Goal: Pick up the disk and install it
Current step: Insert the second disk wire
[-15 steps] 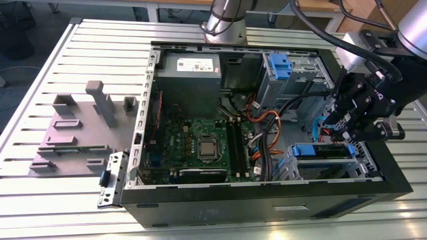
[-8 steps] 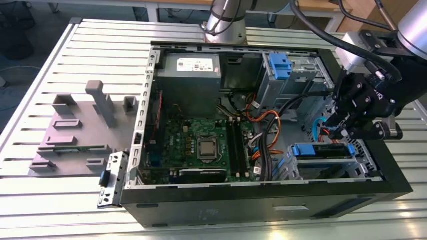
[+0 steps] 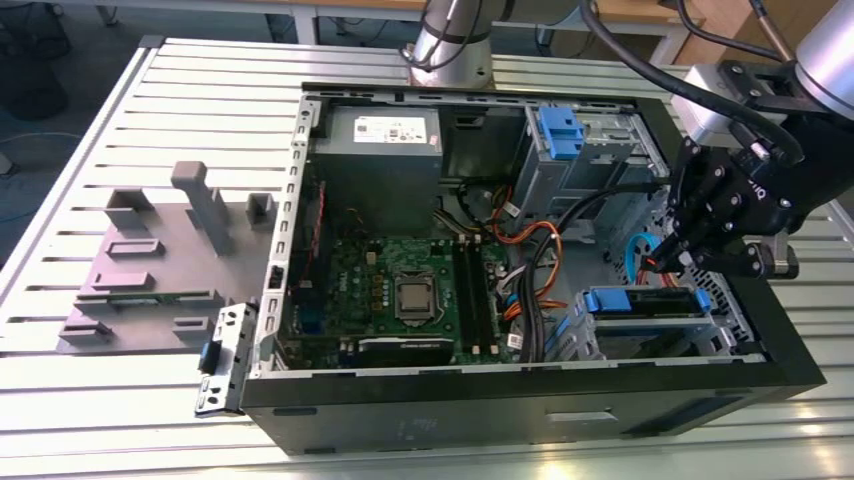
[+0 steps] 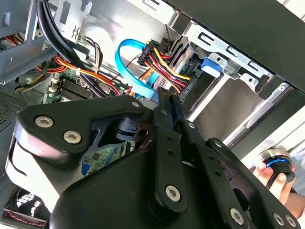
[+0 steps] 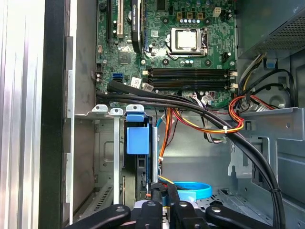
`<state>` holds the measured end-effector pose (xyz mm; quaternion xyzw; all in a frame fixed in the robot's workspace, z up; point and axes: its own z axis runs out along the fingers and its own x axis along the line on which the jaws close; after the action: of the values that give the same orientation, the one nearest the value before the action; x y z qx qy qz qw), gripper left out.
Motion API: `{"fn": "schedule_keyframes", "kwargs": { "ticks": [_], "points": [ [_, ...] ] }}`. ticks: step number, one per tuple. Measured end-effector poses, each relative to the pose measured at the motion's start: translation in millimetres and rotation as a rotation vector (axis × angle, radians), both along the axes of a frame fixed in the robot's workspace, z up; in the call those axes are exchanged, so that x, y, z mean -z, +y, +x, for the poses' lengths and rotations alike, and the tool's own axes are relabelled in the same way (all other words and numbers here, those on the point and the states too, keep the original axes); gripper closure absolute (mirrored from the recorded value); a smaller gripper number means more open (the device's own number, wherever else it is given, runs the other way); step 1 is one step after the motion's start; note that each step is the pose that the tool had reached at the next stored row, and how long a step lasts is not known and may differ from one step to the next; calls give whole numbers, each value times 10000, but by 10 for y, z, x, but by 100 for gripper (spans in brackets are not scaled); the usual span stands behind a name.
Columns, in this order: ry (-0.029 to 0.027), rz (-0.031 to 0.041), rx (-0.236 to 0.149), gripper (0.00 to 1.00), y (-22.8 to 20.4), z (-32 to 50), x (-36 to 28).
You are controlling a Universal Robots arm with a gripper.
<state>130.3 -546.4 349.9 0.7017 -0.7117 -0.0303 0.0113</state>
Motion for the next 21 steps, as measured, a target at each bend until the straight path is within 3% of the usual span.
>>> {"fn": "schedule_keyframes", "kwargs": {
  "ticks": [21],
  "points": [
    [0, 0, 0, 84, -19, -23, 24]
  ]
}}
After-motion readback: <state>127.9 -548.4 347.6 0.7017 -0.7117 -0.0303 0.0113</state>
